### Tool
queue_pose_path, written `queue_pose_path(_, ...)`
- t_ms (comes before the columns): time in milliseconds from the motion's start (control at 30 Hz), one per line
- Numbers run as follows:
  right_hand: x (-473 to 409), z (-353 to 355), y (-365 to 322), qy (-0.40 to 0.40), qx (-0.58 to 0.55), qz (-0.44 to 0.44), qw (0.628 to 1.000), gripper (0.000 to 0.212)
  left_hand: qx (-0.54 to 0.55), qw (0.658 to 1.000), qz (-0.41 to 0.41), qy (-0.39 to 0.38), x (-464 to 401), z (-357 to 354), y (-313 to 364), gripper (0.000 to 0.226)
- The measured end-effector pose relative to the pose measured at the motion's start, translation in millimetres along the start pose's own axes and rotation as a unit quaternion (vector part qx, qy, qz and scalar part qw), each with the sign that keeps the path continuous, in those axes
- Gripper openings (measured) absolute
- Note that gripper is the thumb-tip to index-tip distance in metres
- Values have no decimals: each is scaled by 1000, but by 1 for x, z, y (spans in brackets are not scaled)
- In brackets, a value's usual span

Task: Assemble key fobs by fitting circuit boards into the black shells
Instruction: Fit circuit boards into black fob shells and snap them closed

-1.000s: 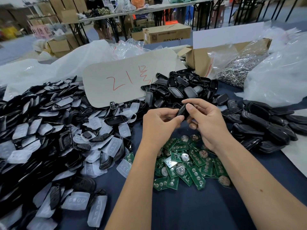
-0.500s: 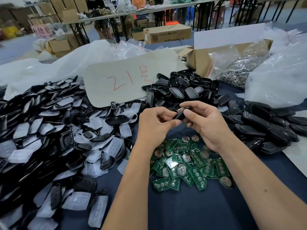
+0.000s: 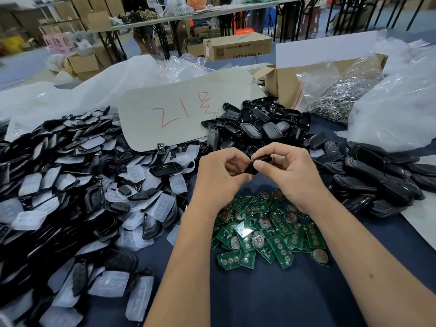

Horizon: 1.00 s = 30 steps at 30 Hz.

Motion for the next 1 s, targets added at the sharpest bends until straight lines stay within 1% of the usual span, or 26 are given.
queue_pose_path(67,1,-2,-2,-9,9,11,1000,18,-3,1000,4,-2,0,-2,0,39)
queue_pose_path(133,3,-3,-5,-8,3,19,1000,25,-2,1000,5,3,-1,-5,-2,44)
queue_pose_path(200,2,-1,-3,11,-20,2,1000,32,26,999,20,14,-2,-6,-5,40)
queue_pose_path(267,0,0,1,19,-18,-21,999,25,79,995,55,22,-2,-6,-9,32)
queue_pose_path(367,1,-2,3,6,-49,-45,998,10,151,982,111,11,-1,-9,-15,37)
queue_pose_path(467,0,-1,-2,0,-52,-43,998,2,208,968,143,-16,2,-13,-15,38)
queue_pose_path(600,-2,2,-6,-16,-57,-33,998,10,249,954,162,-40,5,-14,-14,39)
queue_pose_path(667,-2,2,-8,-25,-63,-30,997,6,252,952,168,-40,6,-15,-14,40)
queue_pose_path(767,-2,2,-8,-31,-72,-30,996,7,247,954,163,-39,6,-15,-13,40)
queue_pose_path(867,-3,5,-2,4,-56,-41,998,11,235,960,150,-27,5,-15,-14,36)
queue_pose_path(933,-5,6,4,43,-12,-51,998,17,182,977,114,11,4,-15,-11,42)
queue_pose_path(1000,-5,10,3,73,31,-51,996,21,106,990,64,60,3,-17,-3,52)
Point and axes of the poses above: each hand's wrist, its own x-axis away from the middle knuckle, its own z-axis out of the back of the hand, y = z × x, the point moved 4 cm from there along -x, towards the middle knuckle, and after that the axes turned 8 degrees about y, right-handed, at the moved point
